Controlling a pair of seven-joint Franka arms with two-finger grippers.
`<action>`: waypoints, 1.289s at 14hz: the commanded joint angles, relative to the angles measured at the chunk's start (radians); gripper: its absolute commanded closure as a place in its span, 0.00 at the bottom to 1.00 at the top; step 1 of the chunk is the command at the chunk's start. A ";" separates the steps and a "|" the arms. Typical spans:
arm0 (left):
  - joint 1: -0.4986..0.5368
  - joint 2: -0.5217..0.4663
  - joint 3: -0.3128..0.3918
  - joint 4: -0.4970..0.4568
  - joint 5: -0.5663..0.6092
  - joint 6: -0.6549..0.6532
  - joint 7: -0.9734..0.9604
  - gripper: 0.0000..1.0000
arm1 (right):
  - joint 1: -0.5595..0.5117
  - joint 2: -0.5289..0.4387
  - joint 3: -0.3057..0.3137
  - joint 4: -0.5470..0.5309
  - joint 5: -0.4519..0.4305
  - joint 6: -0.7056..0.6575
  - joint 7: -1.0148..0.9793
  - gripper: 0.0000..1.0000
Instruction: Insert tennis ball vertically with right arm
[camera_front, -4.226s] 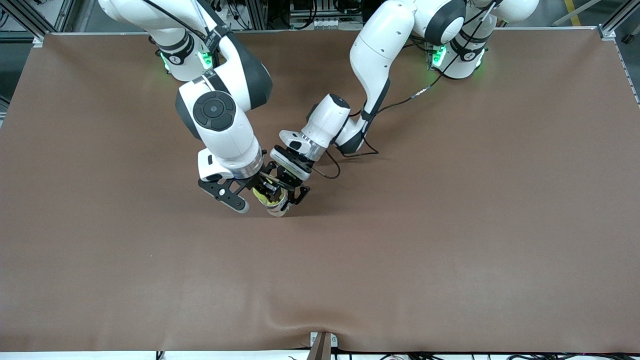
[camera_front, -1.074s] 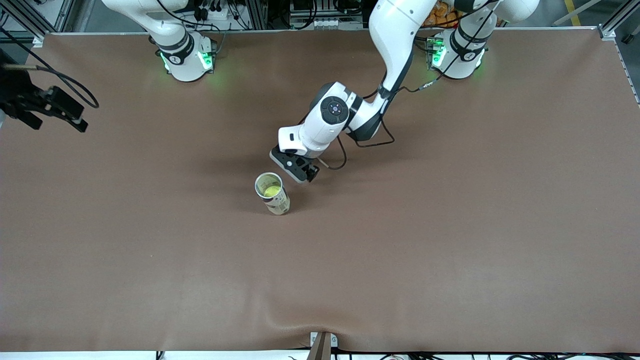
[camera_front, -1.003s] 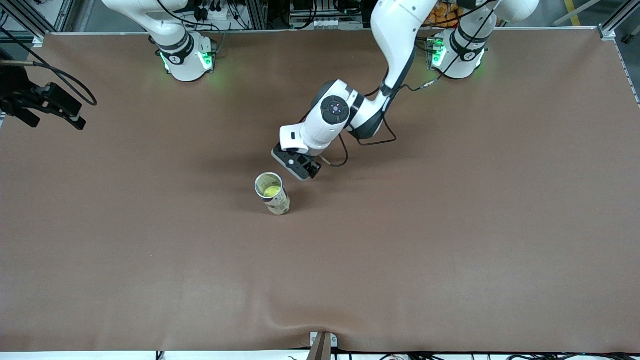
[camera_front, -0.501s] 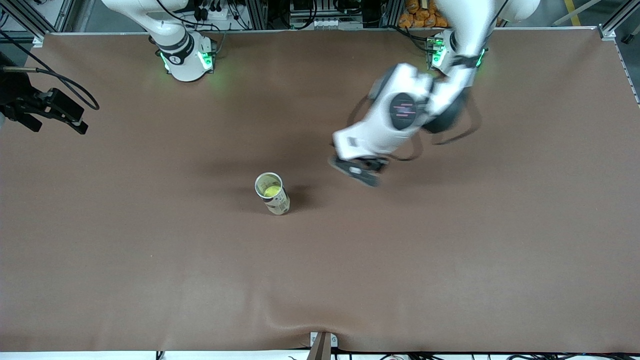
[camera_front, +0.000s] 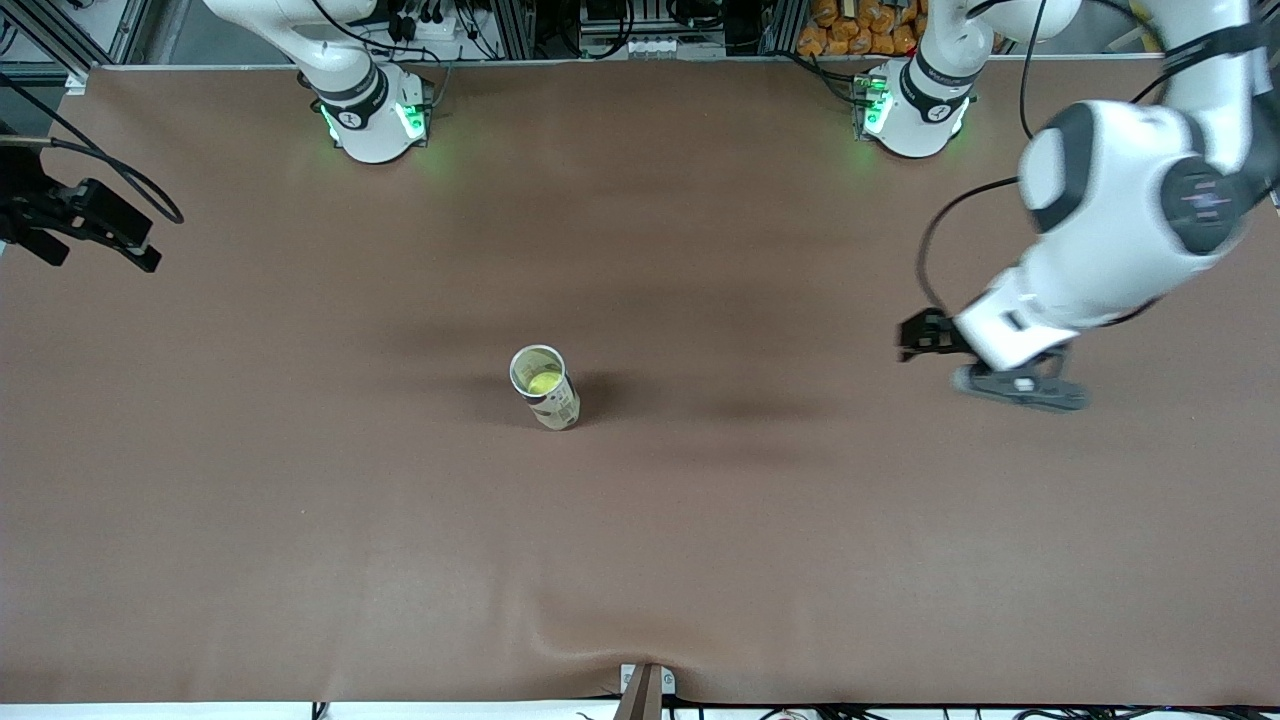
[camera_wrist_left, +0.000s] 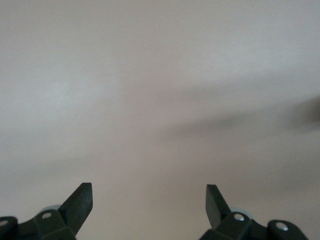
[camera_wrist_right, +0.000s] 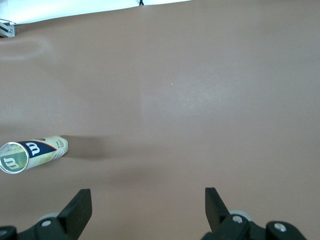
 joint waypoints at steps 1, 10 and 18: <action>-0.019 -0.114 0.023 0.023 0.105 -0.081 -0.036 0.00 | -0.023 0.020 0.009 0.035 0.012 -0.038 -0.009 0.00; 0.129 -0.121 0.006 0.196 0.133 -0.349 -0.093 0.00 | -0.069 0.047 0.009 0.073 0.039 -0.090 -0.008 0.00; 0.795 -0.129 -0.716 0.317 0.242 -0.422 -0.147 0.00 | -0.086 0.047 0.012 0.075 0.047 -0.122 -0.006 0.00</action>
